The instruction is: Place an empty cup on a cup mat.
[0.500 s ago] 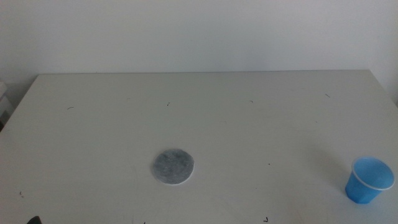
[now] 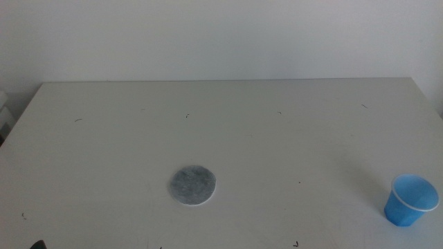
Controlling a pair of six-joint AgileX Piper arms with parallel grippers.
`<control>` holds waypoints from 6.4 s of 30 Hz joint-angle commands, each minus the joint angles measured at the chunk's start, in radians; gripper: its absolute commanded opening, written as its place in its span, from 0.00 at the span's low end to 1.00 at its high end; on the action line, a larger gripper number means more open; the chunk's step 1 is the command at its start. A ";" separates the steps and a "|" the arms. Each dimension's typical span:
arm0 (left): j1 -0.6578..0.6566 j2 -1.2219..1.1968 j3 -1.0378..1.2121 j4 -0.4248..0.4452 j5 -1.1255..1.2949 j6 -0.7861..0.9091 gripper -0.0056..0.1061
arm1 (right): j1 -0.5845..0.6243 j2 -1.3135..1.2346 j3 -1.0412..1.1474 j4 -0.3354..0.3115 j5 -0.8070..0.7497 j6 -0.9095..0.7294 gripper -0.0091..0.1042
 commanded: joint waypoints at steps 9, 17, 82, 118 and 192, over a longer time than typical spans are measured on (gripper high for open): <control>0.001 -0.010 -0.006 0.000 -0.066 -0.011 0.99 | -0.006 0.273 -0.298 -0.006 0.086 -0.003 0.89; 0.001 -0.010 -0.006 0.000 -0.066 -0.011 0.99 | -0.006 0.504 -0.548 0.032 0.313 0.074 0.89; 0.001 -0.010 -0.006 0.000 -0.066 -0.011 0.99 | -0.009 1.465 -0.702 0.013 0.270 0.077 0.48; 0.001 -0.010 -0.006 0.000 -0.066 -0.011 0.99 | 0.525 1.619 -1.297 0.044 0.485 0.272 0.07; 0.001 -0.010 -0.006 0.000 -0.066 -0.011 0.99 | 0.117 0.684 -0.590 -0.025 0.033 0.201 0.90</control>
